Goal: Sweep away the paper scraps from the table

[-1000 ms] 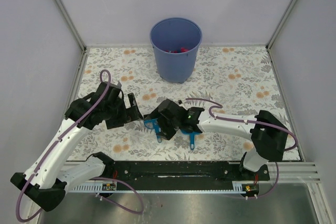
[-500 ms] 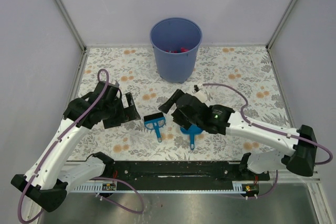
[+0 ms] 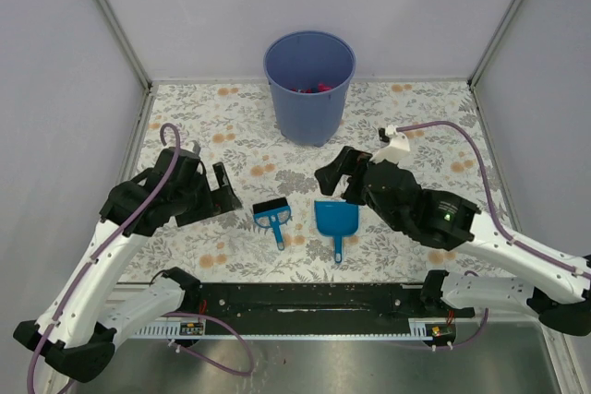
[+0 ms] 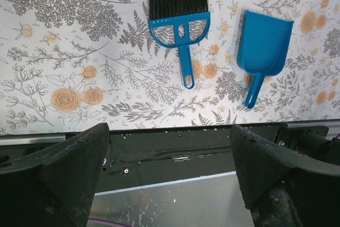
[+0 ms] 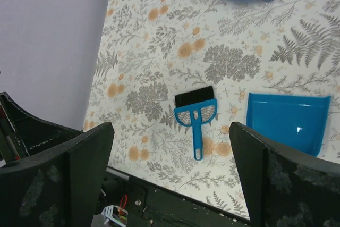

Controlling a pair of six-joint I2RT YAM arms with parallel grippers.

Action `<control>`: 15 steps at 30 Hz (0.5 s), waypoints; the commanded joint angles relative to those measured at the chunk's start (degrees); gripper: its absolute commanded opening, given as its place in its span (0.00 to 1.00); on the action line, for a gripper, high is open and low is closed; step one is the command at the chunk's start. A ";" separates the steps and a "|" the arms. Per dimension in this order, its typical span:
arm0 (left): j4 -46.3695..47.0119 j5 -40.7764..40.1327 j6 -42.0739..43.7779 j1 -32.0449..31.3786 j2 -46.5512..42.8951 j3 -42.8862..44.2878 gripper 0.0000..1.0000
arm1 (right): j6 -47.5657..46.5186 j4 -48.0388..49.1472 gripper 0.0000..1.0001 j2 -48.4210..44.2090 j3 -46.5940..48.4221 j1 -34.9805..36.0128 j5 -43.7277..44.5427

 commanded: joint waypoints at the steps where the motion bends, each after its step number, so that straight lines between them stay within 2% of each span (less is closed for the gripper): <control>1: 2.80 -2.61 0.60 0.17 -2.33 1.99 0.99 | -6.37 -3.49 1.00 -3.41 3.89 0.04 6.00; 15: 6.49 -5.86 -2.47 0.26 -6.46 -0.03 0.99 | -0.04 -9.65 0.99 -12.81 1.52 0.04 10.05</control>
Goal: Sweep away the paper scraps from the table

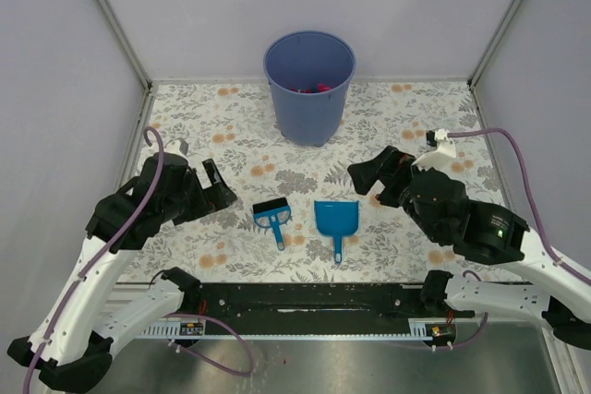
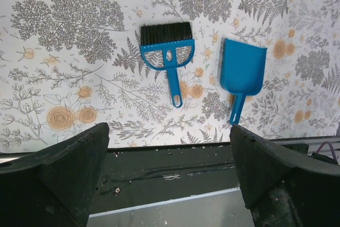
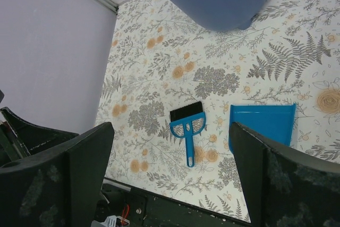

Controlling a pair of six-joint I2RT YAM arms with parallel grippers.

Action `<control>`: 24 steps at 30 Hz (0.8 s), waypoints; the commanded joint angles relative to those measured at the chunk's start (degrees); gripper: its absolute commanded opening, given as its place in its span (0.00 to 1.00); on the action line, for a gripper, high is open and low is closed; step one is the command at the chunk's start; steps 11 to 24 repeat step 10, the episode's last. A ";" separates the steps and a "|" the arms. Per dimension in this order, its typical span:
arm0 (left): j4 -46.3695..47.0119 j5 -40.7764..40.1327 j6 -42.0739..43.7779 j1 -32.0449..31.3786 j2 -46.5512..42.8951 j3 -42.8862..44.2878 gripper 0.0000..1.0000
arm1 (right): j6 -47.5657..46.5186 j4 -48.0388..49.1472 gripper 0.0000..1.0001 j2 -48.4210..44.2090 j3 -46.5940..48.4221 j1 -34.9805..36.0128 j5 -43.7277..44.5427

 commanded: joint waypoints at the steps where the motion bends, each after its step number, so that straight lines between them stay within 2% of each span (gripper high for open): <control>1: 3.61 -3.26 -1.23 0.34 -1.70 -0.10 0.99 | 1.62 -1.65 1.00 -2.11 -0.71 0.04 3.71; 9: 4.05 -4.93 -1.58 0.26 -2.84 -0.45 0.99 | 1.62 -4.73 0.99 -1.32 0.78 0.04 6.17; 24: 4.05 -5.11 -1.58 0.26 -2.93 -0.54 0.99 | 1.27 -4.64 0.99 -1.06 1.13 0.04 6.08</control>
